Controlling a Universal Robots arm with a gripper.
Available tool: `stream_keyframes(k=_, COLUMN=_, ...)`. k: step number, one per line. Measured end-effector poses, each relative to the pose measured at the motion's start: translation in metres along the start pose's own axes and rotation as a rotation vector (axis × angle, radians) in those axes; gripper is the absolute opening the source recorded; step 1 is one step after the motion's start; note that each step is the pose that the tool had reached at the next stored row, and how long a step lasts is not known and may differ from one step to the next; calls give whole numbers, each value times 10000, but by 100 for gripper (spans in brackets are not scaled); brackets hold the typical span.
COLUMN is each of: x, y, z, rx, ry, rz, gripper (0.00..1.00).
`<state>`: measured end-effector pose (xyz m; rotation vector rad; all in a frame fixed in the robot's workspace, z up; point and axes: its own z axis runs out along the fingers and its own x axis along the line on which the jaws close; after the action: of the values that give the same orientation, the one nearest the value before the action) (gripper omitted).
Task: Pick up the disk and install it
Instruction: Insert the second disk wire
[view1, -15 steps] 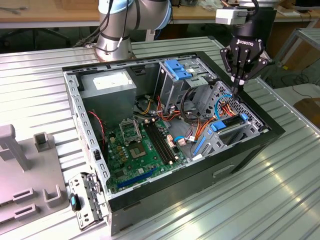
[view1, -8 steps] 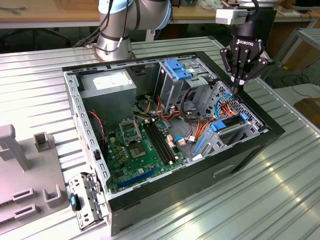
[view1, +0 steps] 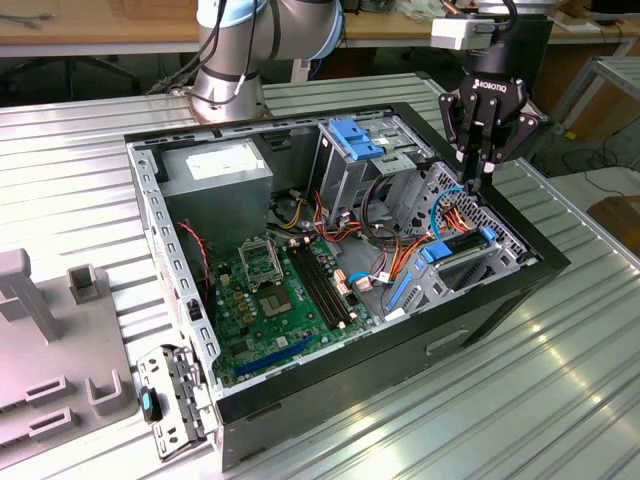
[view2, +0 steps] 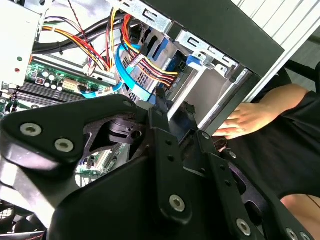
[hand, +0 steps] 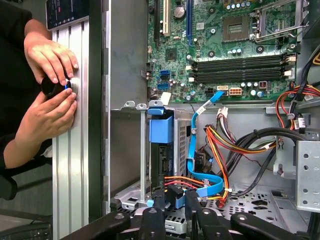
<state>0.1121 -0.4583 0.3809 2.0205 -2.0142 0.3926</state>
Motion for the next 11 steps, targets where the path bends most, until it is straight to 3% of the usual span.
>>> stream_keyframes(k=7, x=-4, y=0, z=9, rx=0, ry=-4, rz=0, gripper=30)
stream_keyframes(k=11, x=-8, y=1, z=49, rx=2, ry=-1, rz=1, gripper=30)
